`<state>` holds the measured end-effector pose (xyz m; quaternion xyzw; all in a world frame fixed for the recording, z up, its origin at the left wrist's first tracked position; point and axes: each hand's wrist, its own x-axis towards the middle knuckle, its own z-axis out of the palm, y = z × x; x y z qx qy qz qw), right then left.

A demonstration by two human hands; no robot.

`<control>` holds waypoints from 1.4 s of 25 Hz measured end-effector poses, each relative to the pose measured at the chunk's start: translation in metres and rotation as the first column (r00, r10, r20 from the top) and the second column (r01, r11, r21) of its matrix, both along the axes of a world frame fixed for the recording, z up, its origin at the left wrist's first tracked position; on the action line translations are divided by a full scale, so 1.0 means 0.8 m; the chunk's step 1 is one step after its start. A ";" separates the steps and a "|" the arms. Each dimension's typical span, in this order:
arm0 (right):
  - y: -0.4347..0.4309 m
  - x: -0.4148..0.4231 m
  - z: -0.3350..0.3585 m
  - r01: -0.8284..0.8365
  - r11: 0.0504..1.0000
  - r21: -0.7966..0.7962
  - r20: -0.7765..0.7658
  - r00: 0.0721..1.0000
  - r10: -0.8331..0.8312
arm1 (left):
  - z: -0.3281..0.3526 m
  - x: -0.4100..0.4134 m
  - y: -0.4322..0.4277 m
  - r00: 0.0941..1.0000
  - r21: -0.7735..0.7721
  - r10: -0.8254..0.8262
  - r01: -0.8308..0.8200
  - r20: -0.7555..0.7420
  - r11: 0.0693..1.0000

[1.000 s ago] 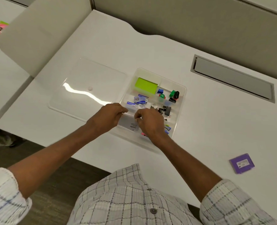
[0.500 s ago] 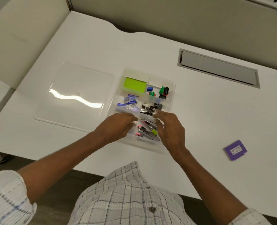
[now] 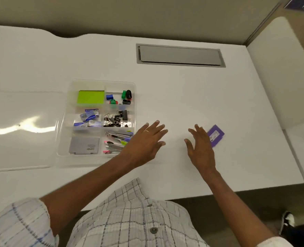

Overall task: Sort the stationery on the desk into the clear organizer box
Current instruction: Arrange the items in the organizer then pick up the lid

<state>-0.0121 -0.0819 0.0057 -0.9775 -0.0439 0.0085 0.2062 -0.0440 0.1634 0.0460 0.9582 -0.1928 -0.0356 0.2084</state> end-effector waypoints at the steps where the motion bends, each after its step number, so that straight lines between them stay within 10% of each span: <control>1: -0.022 0.008 -0.002 0.017 1.000 -0.017 -0.017 1.000 -0.017 | -0.003 0.007 -0.020 1.000 0.010 -0.023 0.023 -0.004 1.000; 14: -0.173 0.096 -0.015 -0.109 0.993 0.038 -0.301 0.947 0.115 | -0.047 0.070 -0.190 0.979 0.101 -0.119 0.137 -0.166 0.985; 24: -0.134 0.070 0.025 0.147 0.690 0.709 -0.516 0.775 0.365 | -0.032 0.086 -0.157 0.996 -0.378 -0.007 -0.026 -0.085 0.926; 28: -0.109 0.065 0.034 0.305 0.473 0.826 -0.495 0.795 0.352 | -0.018 0.080 -0.133 0.923 -0.613 0.225 -0.377 -0.313 0.694; 35: -0.017 0.042 0.038 0.323 0.364 0.874 -0.453 0.814 0.365 | 0.007 0.035 -0.057 0.820 -0.744 0.340 -0.566 -0.461 0.355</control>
